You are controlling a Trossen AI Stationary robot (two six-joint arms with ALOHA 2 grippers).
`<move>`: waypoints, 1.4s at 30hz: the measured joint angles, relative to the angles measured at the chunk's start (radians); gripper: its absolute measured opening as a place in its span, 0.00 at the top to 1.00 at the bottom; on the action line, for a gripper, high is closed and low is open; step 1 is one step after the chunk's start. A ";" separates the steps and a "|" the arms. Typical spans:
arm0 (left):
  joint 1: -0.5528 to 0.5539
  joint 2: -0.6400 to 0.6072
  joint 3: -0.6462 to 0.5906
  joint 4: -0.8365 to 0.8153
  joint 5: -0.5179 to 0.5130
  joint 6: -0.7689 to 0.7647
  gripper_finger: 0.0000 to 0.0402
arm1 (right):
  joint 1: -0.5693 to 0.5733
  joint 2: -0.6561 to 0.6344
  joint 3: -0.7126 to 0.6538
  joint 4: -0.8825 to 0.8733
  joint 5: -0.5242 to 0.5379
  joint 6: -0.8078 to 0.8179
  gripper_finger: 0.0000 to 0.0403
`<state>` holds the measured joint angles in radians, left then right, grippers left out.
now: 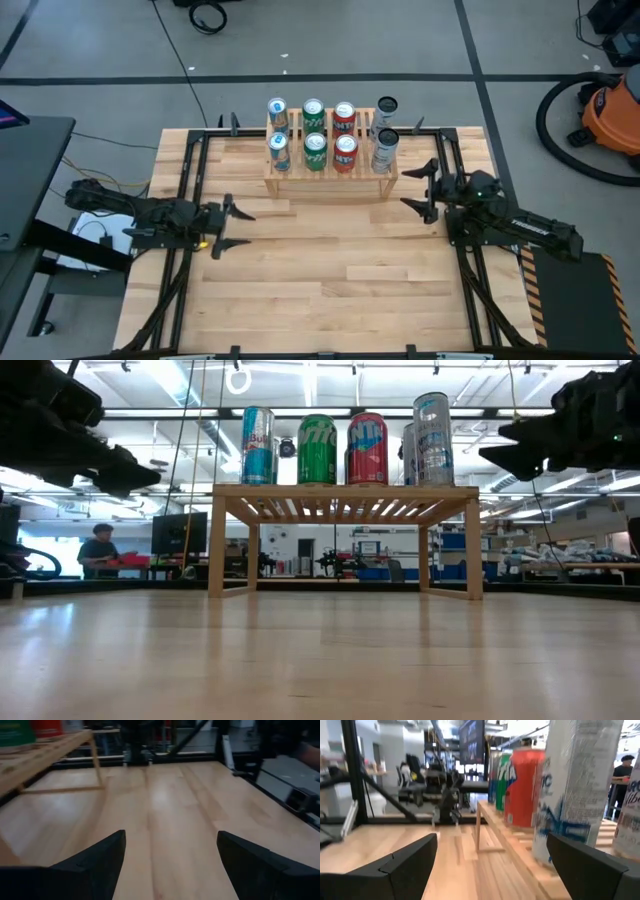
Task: Place canned beverage on shelf
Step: Return to home Position
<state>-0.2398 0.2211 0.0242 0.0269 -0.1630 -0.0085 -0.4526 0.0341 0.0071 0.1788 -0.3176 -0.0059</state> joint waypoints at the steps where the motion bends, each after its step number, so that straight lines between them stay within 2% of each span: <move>1: 0.000 0.000 0.000 -0.003 0.012 0.002 0.21 | 0.000 0.000 0.000 -0.014 0.000 -0.017 0.04; 8: 0.000 0.000 0.001 -0.034 0.140 0.013 0.21 | 0.000 0.002 0.000 -0.119 0.007 -0.076 0.04; 12: 0.000 0.000 0.002 -0.035 0.158 0.053 0.21 | 0.000 0.015 0.000 -0.120 0.029 -0.077 0.04; 21: 0.002 0.000 0.002 -0.038 0.129 0.072 0.21 | 0.000 0.034 0.000 -0.158 0.360 -0.035 0.04; 25: 0.002 0.000 0.002 -0.044 0.125 0.073 0.21 | 0.000 0.033 0.000 -0.142 0.450 -0.047 0.04; 35: 0.002 0.001 0.002 -0.040 0.121 0.038 0.21 | 0.000 0.033 0.000 -0.141 0.442 -0.050 0.04; 42: 0.002 0.001 -0.002 -0.009 0.113 -0.196 0.21 | 0.000 0.033 0.000 -0.141 0.438 -0.050 0.04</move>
<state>-0.2375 0.2218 0.0222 0.0177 -0.0499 -0.2045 -0.4530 0.0673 0.0071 0.0380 0.1207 -0.0559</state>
